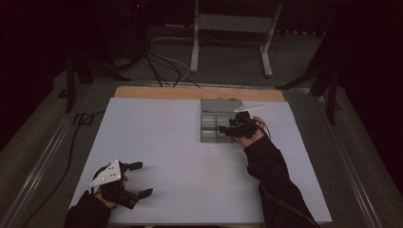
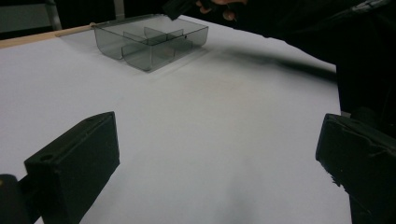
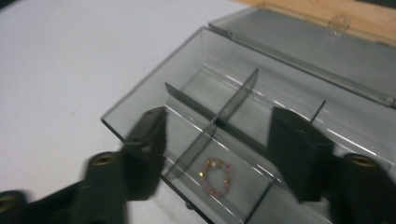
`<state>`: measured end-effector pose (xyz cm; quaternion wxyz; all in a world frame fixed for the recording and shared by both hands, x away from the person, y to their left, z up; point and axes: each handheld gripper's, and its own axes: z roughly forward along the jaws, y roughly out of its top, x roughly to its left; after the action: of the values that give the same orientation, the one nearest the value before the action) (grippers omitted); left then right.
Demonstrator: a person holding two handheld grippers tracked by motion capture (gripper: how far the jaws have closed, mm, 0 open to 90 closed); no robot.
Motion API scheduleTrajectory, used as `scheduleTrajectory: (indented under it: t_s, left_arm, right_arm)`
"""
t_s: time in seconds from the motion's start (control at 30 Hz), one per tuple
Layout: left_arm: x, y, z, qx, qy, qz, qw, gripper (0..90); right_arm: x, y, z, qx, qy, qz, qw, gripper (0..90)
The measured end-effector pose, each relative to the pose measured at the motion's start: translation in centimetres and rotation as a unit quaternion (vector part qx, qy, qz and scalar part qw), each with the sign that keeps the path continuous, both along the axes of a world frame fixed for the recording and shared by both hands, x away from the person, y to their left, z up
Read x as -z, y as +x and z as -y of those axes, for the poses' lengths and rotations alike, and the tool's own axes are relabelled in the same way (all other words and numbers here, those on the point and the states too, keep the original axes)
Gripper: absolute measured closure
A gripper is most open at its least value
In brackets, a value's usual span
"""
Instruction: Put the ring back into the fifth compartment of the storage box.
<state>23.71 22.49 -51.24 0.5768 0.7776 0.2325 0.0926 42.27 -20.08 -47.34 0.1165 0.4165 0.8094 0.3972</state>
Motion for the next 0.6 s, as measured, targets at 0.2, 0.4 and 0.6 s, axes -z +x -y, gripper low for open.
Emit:
scheduleTrajectory:
  t_s: [0.2,0.4,0.6]
  left_arm:
    - [0.0,0.0,0.0,-0.001,0.0,-0.001,1.0,0.7]
    - [0.0,0.0,0.0,-0.001,0.0,0.0,1.0,0.7]
    - [0.0,0.0,0.0,-0.001,0.0,0.0,1.0,0.7]
  right_arm:
    - [-0.8,-0.6,0.2,-0.028,0.013,0.006,0.9995,16.8]
    - [-1.7,-1.5,0.5,-0.051,0.02,0.001,0.9985,0.0]
    - [-2.2,-2.6,1.2,-0.044,0.011,0.011,0.9989,0.0]
